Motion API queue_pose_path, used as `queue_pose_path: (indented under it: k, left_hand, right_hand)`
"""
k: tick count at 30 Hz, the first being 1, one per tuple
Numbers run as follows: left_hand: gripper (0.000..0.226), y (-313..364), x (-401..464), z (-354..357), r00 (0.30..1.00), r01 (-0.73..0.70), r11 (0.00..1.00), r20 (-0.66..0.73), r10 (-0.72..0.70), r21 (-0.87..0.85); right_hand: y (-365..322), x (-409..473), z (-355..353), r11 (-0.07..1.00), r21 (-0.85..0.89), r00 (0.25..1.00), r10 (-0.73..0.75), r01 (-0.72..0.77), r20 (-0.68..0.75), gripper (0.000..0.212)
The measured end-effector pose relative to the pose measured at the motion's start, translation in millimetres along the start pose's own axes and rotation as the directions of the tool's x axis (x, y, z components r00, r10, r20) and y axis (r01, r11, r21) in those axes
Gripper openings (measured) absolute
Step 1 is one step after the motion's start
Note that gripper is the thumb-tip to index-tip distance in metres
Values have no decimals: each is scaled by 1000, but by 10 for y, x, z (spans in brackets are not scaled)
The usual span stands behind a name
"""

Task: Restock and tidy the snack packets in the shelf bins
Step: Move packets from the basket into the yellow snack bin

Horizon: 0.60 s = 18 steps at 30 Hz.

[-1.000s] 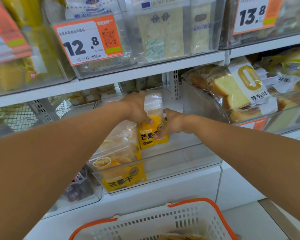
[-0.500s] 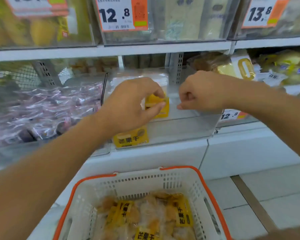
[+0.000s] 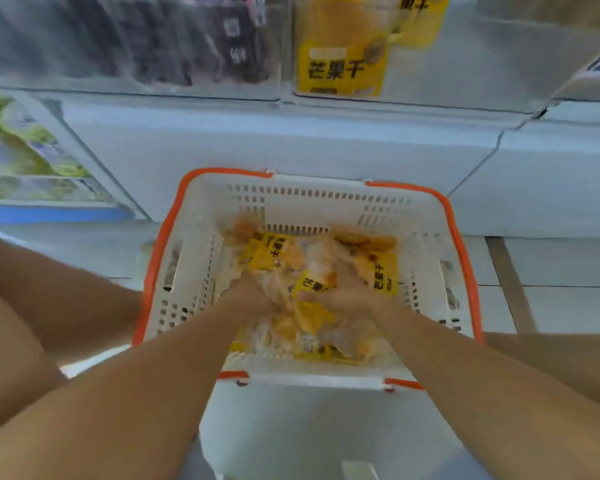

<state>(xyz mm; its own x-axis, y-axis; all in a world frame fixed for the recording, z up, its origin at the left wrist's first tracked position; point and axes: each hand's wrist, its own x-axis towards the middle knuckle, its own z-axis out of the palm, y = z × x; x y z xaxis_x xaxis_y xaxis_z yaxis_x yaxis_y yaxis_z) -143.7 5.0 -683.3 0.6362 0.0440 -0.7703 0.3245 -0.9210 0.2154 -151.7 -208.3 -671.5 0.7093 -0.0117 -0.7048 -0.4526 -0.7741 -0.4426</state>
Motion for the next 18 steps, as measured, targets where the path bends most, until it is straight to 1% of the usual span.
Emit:
queue_pose_path:
  k: [1, 3, 4, 6, 7, 8, 10, 11, 12, 13, 14, 15, 16, 17, 18]
  left_hand:
    - [143, 6, 53, 61, 998, 56, 996, 23, -55, -69]
    - [155, 12, 159, 114, 981, 192, 969, 56, -185, -154]
    - [154, -5, 211, 124, 971, 237, 953, 61, -230, -186]
    - [138, -34, 279, 138, 958, 285, 936, 58, -279, -205]
    - [128, -22, 278, 127, 946, 325, 921, 56, -320, -216]
    - [114, -8, 273, 113, 941, 334, 917, 22, -338, -218]
    - [86, 43, 249, 66, 936, 308, 920, -95, -339, -243]
    - [80, 50, 260, 68, 941, 285, 930, -119, -318, -230]
    - [80, 36, 312, 104, 946, 288, 929, -85, -314, -231]
    - [83, 14, 360, 134, 949, 293, 907, -26, -316, -302]
    - [81, 5, 371, 141, 951, 298, 883, 33, -307, -363]
    - [76, 11, 372, 136, 958, 277, 867, 47, -283, -414]
    - [70, 23, 341, 103, 969, 239, 881, 36, -246, -409]
    - [66, 13, 331, 87, 981, 184, 923, 7, -193, -339]
    - [64, -23, 361, 85, 989, 127, 967, -43, -140, -219]
  right_hand:
    - [-4, 13, 61, 993, 107, 996, 59, -52, -61, 145]
    - [-30, 87, 110, 972, 204, 971, 152, -113, -186, 133]
    - [-47, 131, 110, 965, 220, 956, 190, -141, -224, 131]
    - [-77, 224, 107, 947, 232, 934, 276, -224, -226, 131]
    - [-98, 263, 118, 936, 238, 927, 311, -260, -209, 132]
    - [-106, 295, 138, 929, 255, 925, 324, -270, -199, 133]
    - [-109, 368, 181, 915, 318, 942, 304, -247, -144, 131]
    - [-129, 388, 182, 899, 366, 950, 295, -241, -99, 129]
    - [-148, 397, 176, 881, 403, 956, 290, -247, -46, 126]
    - [-185, 376, 144, 866, 434, 961, 277, -249, 0, 119]
    - [-224, 352, 107, 859, 446, 964, 264, -251, 36, 107]
    - [-250, 332, 81, 859, 443, 965, 254, -257, 68, 89]
    - [-278, 288, 48, 858, 434, 961, 252, -276, 114, 71]
    - [-295, 251, 34, 849, 427, 949, 261, -312, 174, 63]
    - [-313, 204, 30, 836, 424, 934, 266, -347, 240, 58]
